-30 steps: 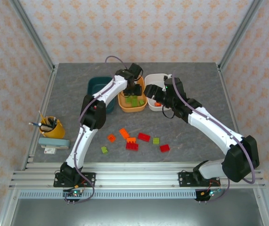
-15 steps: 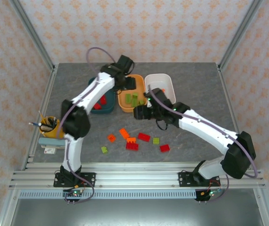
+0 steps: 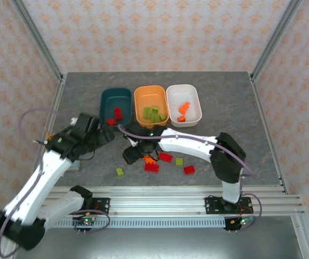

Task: Sort the legos into containers by color

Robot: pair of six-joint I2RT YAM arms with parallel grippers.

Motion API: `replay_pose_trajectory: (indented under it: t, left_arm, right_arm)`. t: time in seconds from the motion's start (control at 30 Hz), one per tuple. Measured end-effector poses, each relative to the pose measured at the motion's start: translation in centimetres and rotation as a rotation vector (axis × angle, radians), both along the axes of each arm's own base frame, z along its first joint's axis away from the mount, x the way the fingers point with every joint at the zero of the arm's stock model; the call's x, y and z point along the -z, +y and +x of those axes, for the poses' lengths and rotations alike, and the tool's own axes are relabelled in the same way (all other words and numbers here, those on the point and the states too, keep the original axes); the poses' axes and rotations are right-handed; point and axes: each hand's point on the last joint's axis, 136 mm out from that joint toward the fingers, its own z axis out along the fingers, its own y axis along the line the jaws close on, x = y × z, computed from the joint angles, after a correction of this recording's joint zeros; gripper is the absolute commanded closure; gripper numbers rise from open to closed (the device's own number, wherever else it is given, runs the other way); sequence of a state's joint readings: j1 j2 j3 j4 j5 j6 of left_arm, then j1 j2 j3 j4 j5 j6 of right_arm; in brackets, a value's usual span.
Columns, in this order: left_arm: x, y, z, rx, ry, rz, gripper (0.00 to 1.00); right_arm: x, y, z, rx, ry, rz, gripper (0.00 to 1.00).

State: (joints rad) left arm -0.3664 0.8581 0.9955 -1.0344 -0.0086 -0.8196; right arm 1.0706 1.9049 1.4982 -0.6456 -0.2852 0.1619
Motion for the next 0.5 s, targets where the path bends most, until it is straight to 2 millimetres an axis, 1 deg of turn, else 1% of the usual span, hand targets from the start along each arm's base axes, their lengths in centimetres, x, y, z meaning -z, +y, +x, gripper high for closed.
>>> replay_pose_trajectory:
  t: [0.03,0.1,0.2,0.33,0.5]
  left_arm:
    - [-0.2,0.5,-1.3,-0.016,-0.026,-0.022,0.05]
    - [-0.5,1.2,-3.2,-0.043,-0.068,-0.060,0.04]
    - [-0.4,2.0,-5.3,-0.077,-0.089,-0.096,0.04]
    - [0.4,2.4,-6.5,-0.110,-0.084,-0.128,0.04]
    - [0.9,2.4,-7.1,-0.133,-0.094,-0.169,0.01]
  right_arm:
    - [0.5,0.5,0.1,-0.005,0.008,-0.009,0.24]
    - [1.4,1.3,0.4,-0.010,0.020,-0.025,0.24]
    - [2.8,2.0,0.6,-0.012,0.040,-0.052,0.25]
    - [4.1,2.6,0.9,-0.016,0.058,-0.081,0.30]
    - [5.5,3.0,1.0,-0.017,0.076,-0.108,0.36]
